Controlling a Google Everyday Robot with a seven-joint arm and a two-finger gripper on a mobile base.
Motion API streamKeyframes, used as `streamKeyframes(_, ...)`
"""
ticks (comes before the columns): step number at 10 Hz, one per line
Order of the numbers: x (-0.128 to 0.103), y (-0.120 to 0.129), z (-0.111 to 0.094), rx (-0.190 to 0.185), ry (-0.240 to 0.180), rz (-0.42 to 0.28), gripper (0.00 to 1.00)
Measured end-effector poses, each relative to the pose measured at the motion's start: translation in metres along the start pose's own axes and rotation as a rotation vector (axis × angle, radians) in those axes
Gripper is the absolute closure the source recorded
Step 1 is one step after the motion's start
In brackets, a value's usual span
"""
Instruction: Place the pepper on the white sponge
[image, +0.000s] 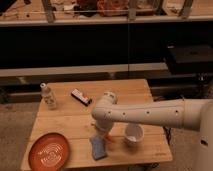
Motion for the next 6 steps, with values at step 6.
streamKeyframes(6, 0.0006, -0.0118, 0.0004, 0.020, -0.012, -0.016, 0.87)
